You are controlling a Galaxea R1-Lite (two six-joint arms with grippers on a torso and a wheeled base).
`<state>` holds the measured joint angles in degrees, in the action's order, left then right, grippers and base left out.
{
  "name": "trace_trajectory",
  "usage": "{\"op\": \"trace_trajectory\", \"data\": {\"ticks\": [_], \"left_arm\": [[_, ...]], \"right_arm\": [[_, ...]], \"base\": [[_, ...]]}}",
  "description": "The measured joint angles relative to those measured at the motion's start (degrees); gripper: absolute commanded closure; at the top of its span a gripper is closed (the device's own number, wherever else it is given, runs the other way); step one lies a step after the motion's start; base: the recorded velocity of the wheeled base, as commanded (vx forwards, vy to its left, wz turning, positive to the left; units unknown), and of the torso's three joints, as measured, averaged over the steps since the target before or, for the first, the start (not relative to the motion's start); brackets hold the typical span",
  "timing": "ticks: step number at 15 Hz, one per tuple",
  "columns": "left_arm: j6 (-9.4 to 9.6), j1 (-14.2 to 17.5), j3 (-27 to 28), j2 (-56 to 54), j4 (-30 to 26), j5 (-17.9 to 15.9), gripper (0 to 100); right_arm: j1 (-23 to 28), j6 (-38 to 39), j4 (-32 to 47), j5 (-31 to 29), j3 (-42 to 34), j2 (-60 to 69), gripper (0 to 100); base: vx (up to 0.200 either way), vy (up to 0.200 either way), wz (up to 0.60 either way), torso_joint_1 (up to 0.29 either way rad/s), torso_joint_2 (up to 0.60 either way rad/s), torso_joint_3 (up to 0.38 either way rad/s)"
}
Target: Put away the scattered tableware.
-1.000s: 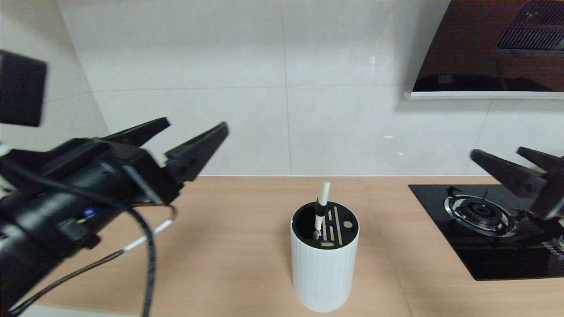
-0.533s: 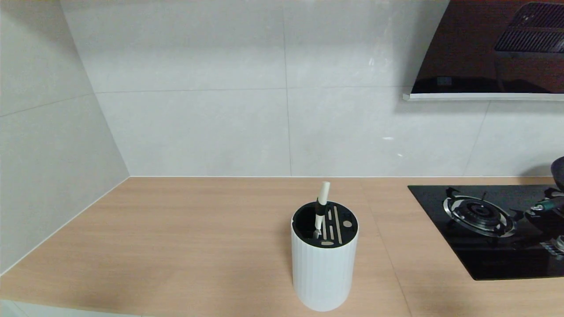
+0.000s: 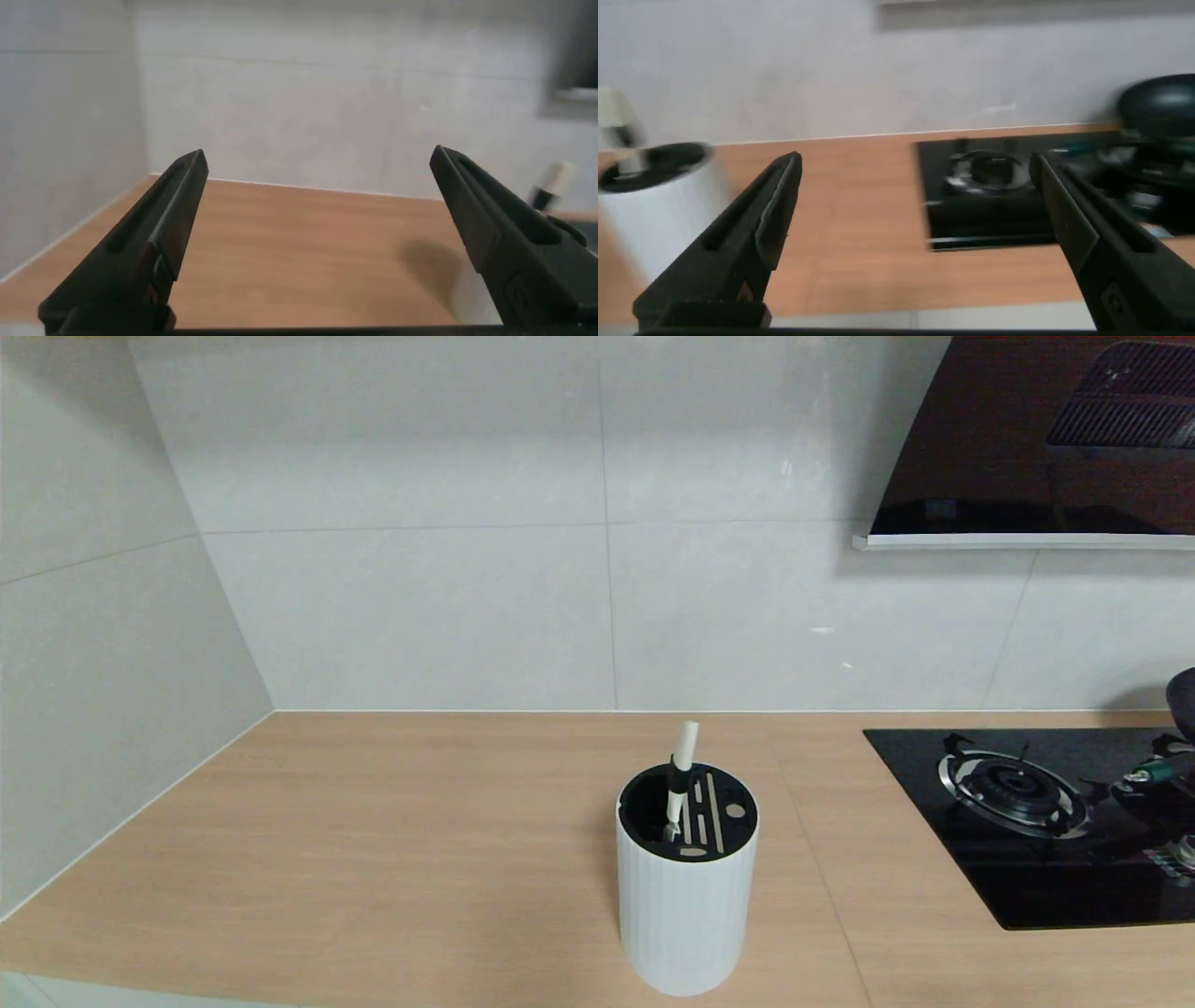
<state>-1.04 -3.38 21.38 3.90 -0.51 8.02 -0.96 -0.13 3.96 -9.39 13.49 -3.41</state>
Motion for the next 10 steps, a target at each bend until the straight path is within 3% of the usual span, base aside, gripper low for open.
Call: {"op": "trace_trajectory", "data": {"ticks": [5,7,10], "left_arm": [[1.82,3.1,-15.2,-3.7,3.4,0.4,0],[1.55,3.3,-19.7,-3.9,2.6,-1.6,0],[0.94,3.4,-21.2,-4.0,1.5,-6.8,0]], "right_arm": [[1.3,-1.0,-7.3,-1.2,-11.5,2.9,0],[1.3,-1.0,-6.6,-1.0,-12.9,3.2,0],[1.2,-1.0,-6.6,1.7,-13.3,3.3,0]], "base": [[0.0,0.0,0.0,0.0,0.0,0.0],[0.0,0.0,0.0,0.0,0.0,0.0],[0.0,0.0,0.0,0.0,0.0,0.0]]}}
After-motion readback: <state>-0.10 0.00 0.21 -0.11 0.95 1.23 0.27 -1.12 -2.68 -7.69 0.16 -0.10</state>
